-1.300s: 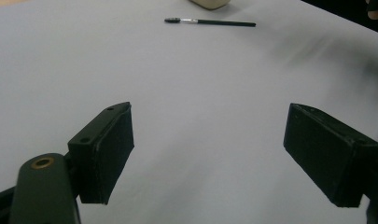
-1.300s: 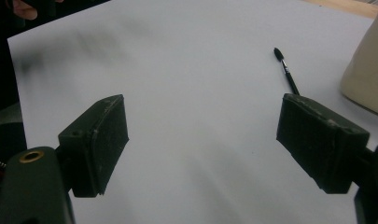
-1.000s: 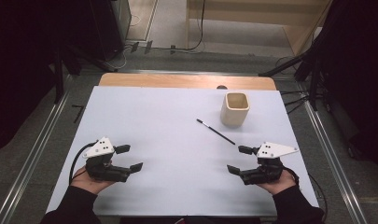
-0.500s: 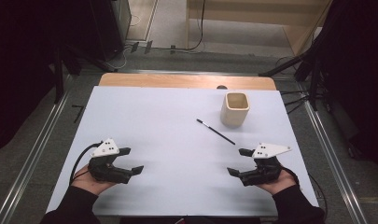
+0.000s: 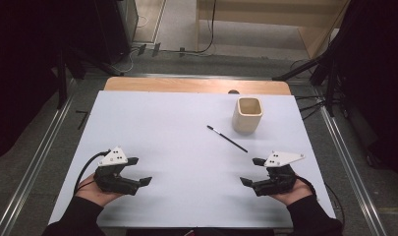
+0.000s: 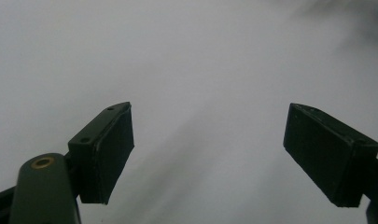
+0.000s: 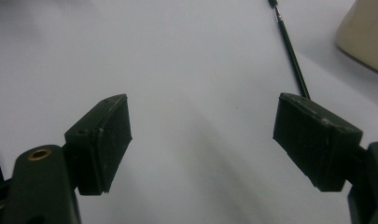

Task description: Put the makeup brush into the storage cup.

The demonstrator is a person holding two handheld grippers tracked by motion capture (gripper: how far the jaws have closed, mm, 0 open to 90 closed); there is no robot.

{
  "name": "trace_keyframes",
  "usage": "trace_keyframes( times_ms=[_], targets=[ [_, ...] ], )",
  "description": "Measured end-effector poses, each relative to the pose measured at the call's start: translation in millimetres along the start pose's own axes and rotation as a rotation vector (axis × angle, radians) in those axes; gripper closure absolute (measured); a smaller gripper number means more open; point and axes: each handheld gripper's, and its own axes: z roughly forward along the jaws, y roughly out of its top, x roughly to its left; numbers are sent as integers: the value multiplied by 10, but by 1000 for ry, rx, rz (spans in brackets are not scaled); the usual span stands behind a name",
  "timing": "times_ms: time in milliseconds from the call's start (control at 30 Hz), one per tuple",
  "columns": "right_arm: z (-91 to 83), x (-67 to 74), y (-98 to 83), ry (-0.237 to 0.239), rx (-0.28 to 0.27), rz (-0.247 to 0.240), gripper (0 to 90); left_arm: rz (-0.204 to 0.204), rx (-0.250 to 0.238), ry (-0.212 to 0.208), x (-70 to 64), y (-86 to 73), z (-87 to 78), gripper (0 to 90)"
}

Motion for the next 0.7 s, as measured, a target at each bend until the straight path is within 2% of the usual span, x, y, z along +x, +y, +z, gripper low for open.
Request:
trace_keyframes(
  times_ms=[233,467,700],
  targets=[
    [0,-23,20,18,5,8,214,-8,5,4,8,-4,0,167],
    [-15,-55,44,9,13,16,220,-18,9,12,25,-9,-2,166],
    [-16,-96,40,-13,-2,23,207,-21,16,8,21,-9,5,167]
  ],
)
